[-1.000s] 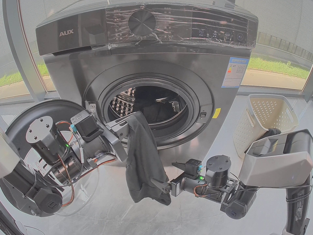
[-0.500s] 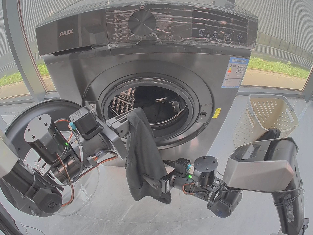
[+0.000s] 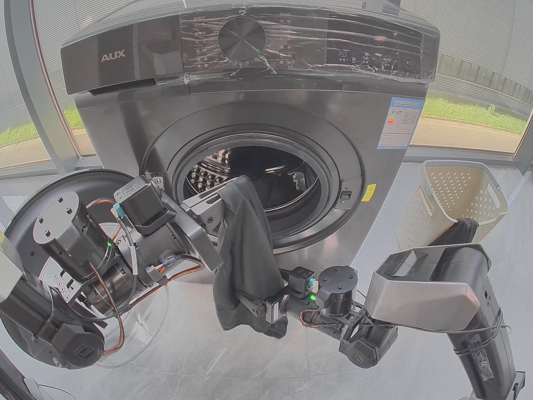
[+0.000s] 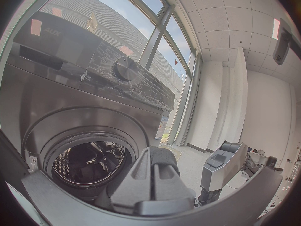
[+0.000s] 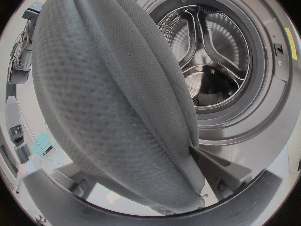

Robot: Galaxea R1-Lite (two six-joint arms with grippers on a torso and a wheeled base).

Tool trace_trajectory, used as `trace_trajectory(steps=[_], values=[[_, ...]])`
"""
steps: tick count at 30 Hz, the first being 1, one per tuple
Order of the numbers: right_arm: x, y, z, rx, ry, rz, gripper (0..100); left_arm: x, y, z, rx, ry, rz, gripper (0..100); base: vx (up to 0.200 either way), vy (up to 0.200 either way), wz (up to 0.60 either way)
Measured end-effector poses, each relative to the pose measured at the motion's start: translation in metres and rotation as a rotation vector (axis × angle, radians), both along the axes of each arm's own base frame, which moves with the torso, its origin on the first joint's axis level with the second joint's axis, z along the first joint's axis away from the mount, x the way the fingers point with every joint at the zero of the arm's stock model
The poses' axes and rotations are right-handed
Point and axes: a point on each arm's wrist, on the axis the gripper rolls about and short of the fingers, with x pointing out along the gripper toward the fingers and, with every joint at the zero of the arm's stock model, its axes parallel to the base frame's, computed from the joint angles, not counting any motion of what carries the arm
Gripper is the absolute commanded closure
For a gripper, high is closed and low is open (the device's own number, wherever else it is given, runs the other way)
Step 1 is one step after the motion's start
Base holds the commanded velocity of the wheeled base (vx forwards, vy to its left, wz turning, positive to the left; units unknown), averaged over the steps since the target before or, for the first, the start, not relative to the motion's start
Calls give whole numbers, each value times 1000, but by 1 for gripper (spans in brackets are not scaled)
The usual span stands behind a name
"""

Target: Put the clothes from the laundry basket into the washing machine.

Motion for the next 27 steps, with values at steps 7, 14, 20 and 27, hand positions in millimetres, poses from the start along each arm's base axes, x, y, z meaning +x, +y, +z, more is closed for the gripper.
trace_trajectory(steps=[7, 14, 20, 27], values=[[0, 0, 1, 14, -15, -7, 100, 0, 1, -1, 1, 4, 10, 100, 0, 0, 0], [9, -12, 18, 37, -39, -85, 100, 0, 6, -11, 30, 35, 26, 100, 0, 0, 0], [24, -33, 45, 69, -82, -181, 100, -1, 9, -26, 71, 85, 25, 100, 0, 0, 0], [30, -48, 79, 119, -145, -227, 100, 2, 9, -56, 161, 166, 37, 100, 0, 0, 0]])
